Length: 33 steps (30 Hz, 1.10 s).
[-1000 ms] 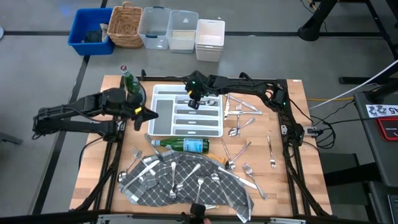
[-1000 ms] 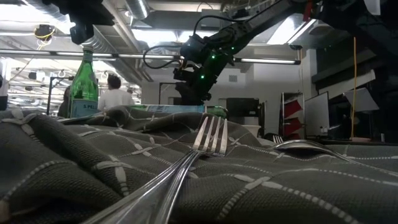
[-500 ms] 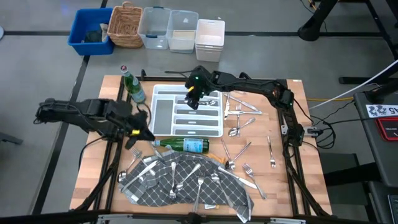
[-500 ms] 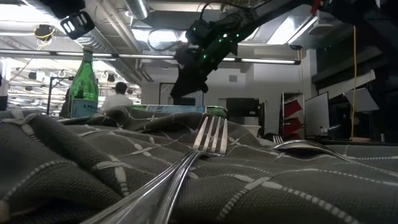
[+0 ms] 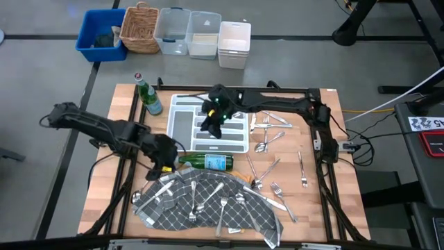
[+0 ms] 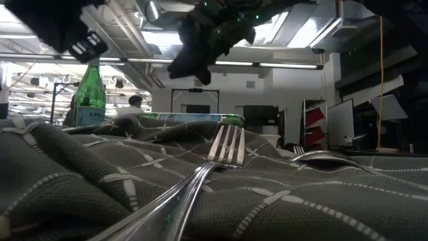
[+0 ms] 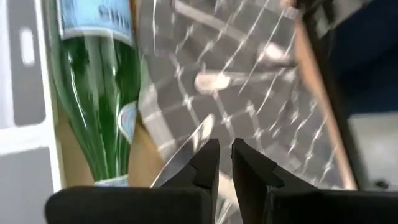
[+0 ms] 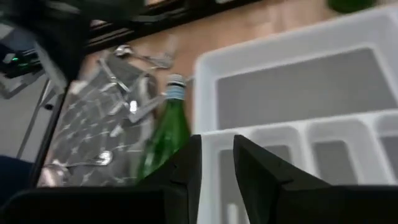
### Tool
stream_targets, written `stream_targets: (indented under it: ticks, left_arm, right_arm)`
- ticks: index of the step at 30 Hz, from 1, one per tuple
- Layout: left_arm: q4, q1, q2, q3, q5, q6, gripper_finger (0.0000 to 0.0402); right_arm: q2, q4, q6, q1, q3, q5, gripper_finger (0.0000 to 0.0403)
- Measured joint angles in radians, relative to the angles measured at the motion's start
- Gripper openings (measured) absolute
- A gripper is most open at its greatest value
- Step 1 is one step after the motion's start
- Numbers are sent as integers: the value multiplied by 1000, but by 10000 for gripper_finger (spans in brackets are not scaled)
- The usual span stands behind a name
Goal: Sort silverware
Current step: Put the silver table knife into the silverware tray
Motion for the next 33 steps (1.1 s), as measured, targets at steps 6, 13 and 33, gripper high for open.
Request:
stream_targets:
  ticks: [6, 13, 33]
  left_arm:
    - [-66, -15, 131, 0, -8, 72, 31]
    - [-69, -23, 224, 0, -20, 137, 31]
    - [-65, -29, 265, 0, -141, 337, 129]
  right_arm:
    - [-19, -8, 0, 64, 0, 1, 94]
    - [-34, -4, -1, 118, 0, 8, 94]
    - [-250, -121, -29, 221, 0, 320, 94]
